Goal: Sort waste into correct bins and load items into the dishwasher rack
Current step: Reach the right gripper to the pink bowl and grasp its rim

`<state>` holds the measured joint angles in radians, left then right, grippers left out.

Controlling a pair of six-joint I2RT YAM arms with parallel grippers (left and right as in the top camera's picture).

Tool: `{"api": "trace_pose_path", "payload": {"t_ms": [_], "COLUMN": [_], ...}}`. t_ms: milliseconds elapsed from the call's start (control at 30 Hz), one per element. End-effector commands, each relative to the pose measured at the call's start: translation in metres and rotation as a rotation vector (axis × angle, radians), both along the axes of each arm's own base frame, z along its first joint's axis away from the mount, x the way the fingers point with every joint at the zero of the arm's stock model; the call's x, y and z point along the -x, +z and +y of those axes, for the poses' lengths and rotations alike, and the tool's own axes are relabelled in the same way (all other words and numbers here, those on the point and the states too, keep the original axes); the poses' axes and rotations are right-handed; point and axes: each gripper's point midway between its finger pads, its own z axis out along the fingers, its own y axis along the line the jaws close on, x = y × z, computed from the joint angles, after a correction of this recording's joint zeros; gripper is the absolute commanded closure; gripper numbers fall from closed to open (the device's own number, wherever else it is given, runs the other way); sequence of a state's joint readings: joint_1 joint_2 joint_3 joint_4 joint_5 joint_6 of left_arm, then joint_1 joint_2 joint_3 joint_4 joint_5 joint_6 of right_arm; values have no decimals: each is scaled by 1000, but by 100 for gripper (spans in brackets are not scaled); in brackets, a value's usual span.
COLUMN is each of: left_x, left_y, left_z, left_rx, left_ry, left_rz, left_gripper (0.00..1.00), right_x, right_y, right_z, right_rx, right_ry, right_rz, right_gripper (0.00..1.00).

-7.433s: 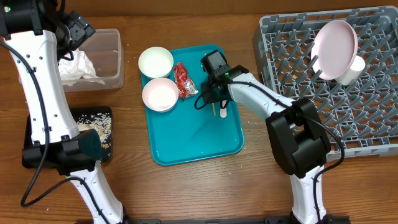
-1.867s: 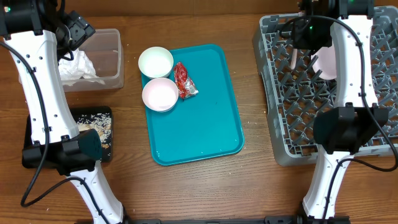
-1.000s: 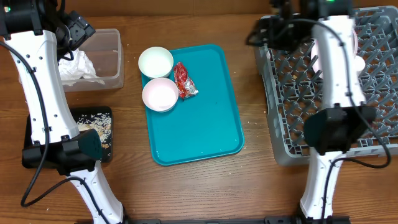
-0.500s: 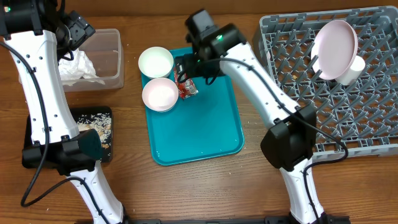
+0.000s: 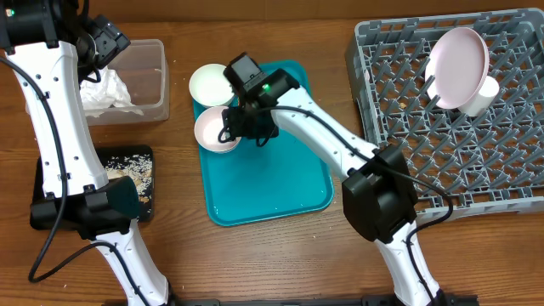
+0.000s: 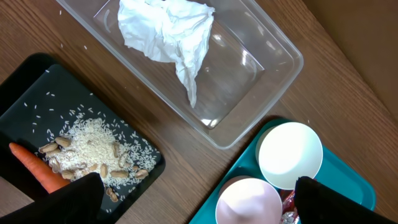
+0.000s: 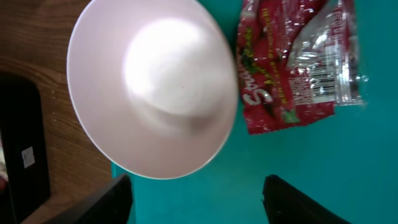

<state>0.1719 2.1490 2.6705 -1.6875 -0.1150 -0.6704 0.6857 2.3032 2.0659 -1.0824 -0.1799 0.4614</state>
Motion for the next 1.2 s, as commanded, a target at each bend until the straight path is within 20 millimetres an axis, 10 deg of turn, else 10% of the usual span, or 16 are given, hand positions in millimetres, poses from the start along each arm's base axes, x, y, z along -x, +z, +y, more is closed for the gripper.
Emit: {"api": "trace_pose_path", "payload": {"t_ms": [0,533,933,1167], "left_x": [-1,-2,-2,-2], "left_y": [-5,-5,-5,-5], "left_z": [-1,-1,-1,-1], "left_rx": [-2,-1,-2,-1], "left_ry": [-22,-22,-22,-22], "left_rz": [15,16,15,16], "left_gripper": [0,0,0,0], "right_x": [5,10,12,7], "right_y": [-4,-44,-46,-23], "right_z": [8,7,5,-10], "right_rx": [-16,-16,-10,-7], "right_ry": [-66,-254,-258,-259], "right_rz": [30,89,97,83], "right_gripper": [35,45,94,96]}}
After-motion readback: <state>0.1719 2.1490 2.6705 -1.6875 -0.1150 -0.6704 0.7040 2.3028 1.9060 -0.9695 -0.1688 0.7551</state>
